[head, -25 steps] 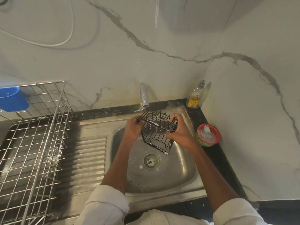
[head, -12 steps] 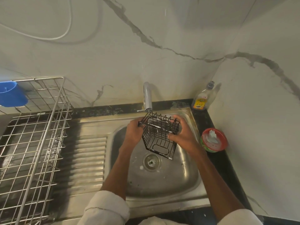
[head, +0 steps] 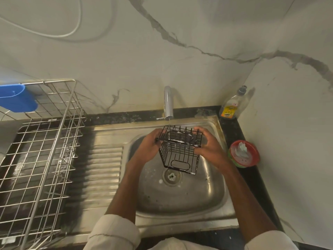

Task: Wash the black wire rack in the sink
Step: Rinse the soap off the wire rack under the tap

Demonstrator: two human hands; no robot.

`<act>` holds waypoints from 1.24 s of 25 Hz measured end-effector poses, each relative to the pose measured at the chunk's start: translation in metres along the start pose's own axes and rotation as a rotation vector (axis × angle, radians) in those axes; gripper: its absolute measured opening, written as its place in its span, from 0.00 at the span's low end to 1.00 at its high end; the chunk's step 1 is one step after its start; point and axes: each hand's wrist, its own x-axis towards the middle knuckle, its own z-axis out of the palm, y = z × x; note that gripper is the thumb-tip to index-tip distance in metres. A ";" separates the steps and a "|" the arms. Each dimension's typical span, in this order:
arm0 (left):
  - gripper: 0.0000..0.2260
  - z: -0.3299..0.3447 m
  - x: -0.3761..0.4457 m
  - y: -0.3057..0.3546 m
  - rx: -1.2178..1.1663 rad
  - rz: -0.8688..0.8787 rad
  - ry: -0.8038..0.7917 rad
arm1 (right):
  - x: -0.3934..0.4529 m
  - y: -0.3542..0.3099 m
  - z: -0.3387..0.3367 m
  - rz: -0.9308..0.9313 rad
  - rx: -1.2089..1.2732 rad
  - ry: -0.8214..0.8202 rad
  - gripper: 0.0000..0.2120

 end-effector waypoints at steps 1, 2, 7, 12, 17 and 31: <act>0.21 0.000 0.000 0.000 -0.003 -0.001 0.000 | -0.001 -0.001 -0.001 0.001 0.011 0.003 0.38; 0.22 0.001 0.000 0.000 -0.006 0.000 0.009 | -0.003 -0.004 -0.003 0.005 0.022 0.006 0.38; 0.24 0.014 -0.001 0.010 0.020 0.010 0.043 | -0.007 -0.004 -0.012 0.052 0.062 -0.003 0.38; 0.24 0.020 0.000 0.015 0.004 -0.015 0.036 | -0.013 0.006 -0.017 0.051 0.101 -0.009 0.38; 0.25 0.017 -0.005 0.013 -0.035 0.034 0.036 | -0.009 0.017 -0.005 0.038 0.191 -0.002 0.40; 0.37 -0.015 -0.059 -0.009 -0.163 -0.125 0.152 | 0.044 0.006 0.046 0.028 0.136 -0.148 0.41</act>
